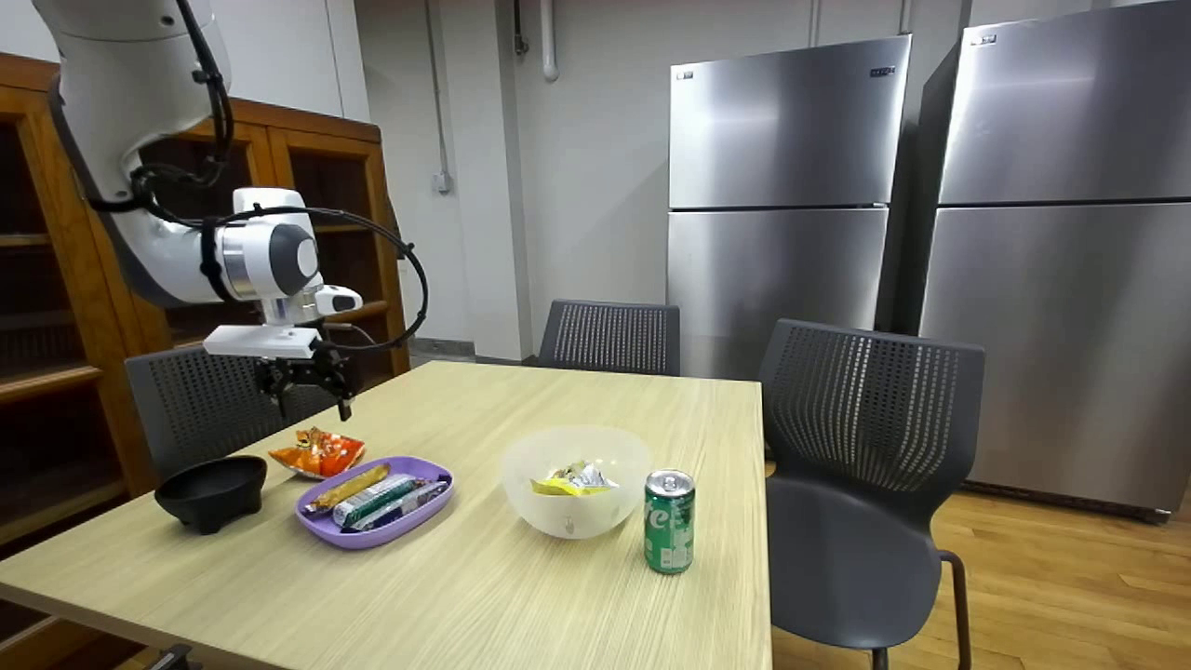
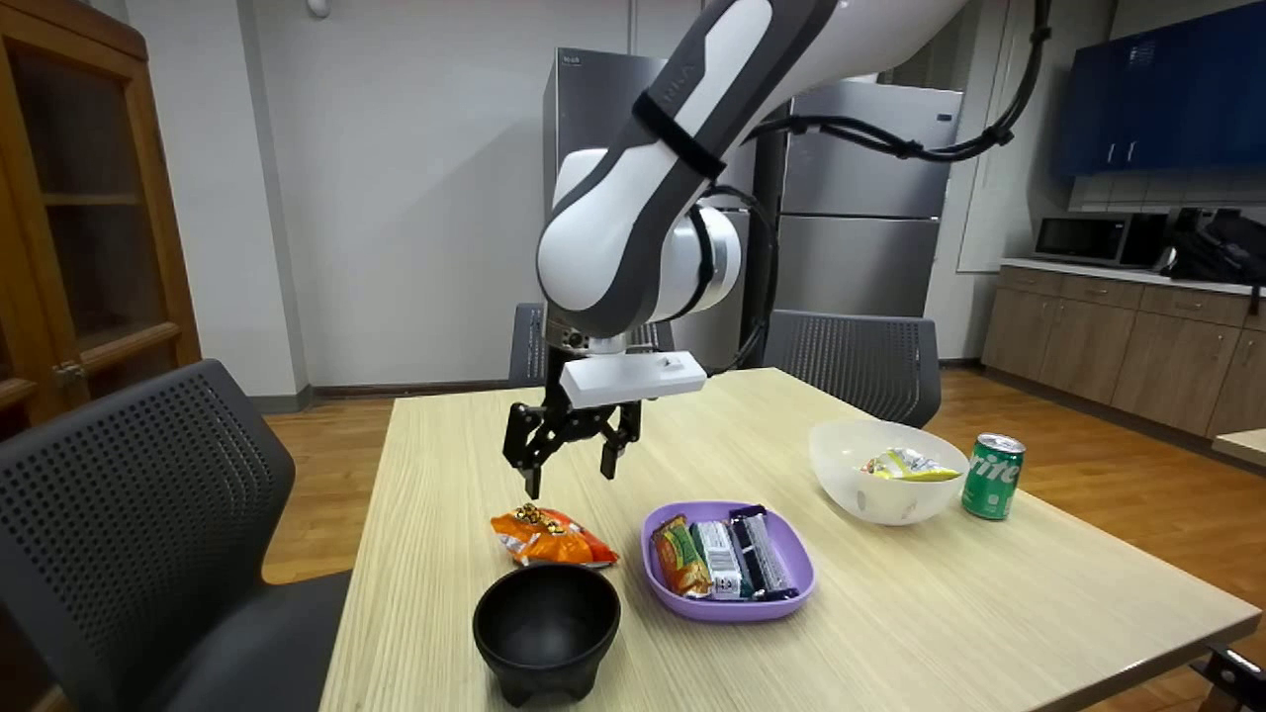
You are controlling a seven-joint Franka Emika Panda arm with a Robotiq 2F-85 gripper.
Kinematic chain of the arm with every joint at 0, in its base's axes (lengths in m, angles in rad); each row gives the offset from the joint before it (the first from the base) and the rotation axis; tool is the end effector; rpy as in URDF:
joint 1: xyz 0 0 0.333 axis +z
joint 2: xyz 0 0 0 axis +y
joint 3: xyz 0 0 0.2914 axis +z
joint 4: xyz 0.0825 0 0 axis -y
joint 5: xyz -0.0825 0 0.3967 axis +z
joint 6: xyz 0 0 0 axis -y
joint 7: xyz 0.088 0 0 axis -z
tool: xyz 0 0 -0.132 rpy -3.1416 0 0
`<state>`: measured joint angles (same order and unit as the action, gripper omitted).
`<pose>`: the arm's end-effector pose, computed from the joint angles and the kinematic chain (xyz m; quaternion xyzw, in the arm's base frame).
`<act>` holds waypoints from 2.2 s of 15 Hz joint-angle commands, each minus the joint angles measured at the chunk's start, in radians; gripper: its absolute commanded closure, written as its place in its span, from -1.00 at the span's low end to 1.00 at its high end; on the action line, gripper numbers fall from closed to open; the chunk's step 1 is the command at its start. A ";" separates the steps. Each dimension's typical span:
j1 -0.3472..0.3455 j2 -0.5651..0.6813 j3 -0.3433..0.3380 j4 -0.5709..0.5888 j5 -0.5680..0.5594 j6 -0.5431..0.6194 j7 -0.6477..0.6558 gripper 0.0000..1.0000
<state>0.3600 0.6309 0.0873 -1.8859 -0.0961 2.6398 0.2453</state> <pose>0.5778 0.2785 0.1274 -0.9894 -0.1310 -0.0597 0.0210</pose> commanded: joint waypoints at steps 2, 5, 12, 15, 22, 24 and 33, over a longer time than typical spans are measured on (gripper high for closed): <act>0.042 0.085 -0.021 0.117 -0.040 -0.061 -0.003 -1.00; 0.055 0.112 -0.027 0.148 -0.046 -0.068 -0.001 -1.00; 0.063 0.129 -0.032 0.173 -0.043 -0.063 0.002 -0.22; 0.063 0.132 -0.033 0.176 -0.042 -0.061 0.002 0.28; 0.059 0.144 -0.032 0.178 -0.038 -0.062 -0.001 1.00; 0.058 0.145 -0.031 0.174 -0.036 -0.059 -0.001 1.00; 0.064 0.012 -0.068 0.086 -0.032 -0.039 0.074 1.00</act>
<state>0.4076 0.7317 0.0476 -1.7451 -0.1231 2.6169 0.2617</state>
